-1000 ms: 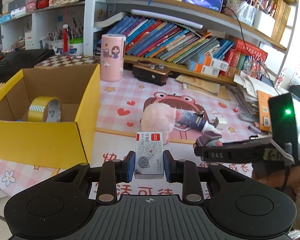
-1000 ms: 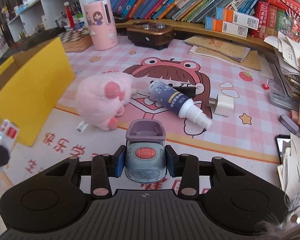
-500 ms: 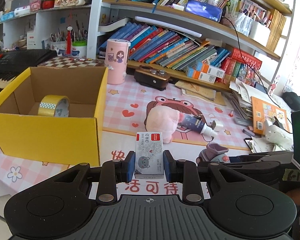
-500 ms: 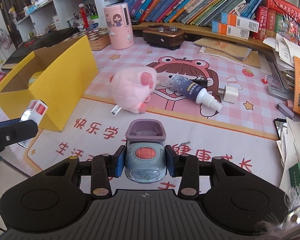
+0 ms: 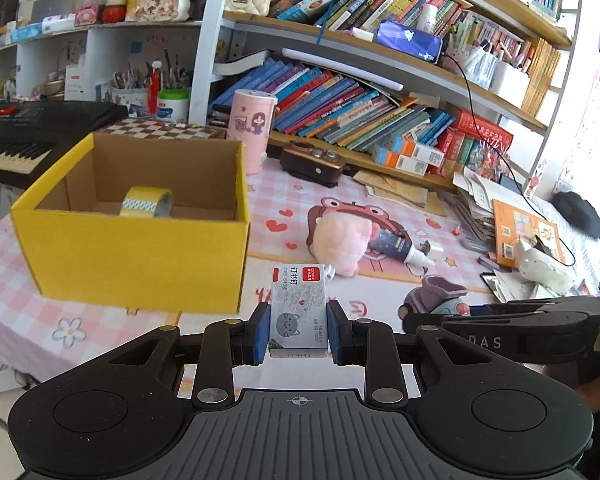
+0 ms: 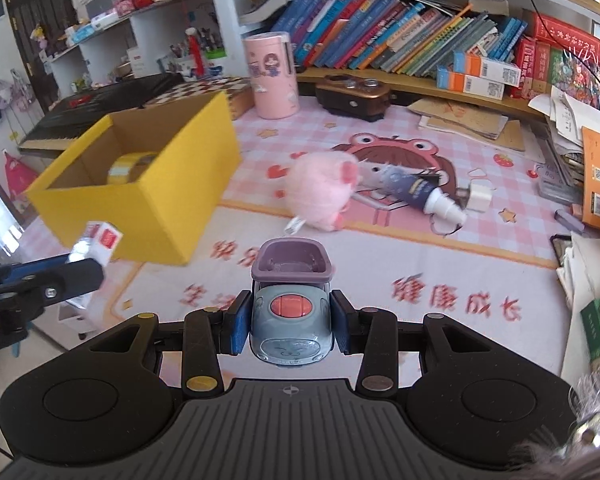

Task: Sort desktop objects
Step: 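Grasp the grey toy car with the right gripper while the left gripper holds the medicine box, then carry the medicine box and toy car toward the yellow box with both grippers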

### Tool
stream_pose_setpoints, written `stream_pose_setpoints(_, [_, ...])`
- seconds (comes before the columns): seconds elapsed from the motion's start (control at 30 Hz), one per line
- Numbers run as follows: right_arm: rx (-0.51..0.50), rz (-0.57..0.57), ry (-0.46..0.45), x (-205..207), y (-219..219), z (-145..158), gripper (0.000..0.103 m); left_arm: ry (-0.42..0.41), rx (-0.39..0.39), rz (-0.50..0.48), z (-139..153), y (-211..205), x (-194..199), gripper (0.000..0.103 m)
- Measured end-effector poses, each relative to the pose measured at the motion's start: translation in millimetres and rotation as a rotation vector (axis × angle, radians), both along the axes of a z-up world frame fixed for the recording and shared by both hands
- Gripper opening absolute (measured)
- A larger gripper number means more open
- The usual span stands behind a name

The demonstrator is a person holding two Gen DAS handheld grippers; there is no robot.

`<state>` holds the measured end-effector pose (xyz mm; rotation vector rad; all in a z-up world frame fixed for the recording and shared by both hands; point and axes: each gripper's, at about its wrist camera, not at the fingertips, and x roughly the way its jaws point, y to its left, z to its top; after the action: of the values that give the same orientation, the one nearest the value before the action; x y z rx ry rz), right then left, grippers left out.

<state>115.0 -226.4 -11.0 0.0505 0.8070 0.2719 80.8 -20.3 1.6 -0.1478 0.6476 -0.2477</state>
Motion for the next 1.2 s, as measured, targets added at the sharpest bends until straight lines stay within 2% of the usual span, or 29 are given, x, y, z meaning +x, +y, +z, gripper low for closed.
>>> stream_pose_setpoints(0.73, [0.003, -0.032, 0.027, -91, 66, -7, 0.038, 0.013, -0.036, -0.04, -8, 59, -74, 0.027])
stream_pose_setpoints(1.2, [0.0, 0.025, 0.043, -106, 107, -12, 0.038, 0.021, -0.047, 0.015, -11, 98, -97, 0.027])
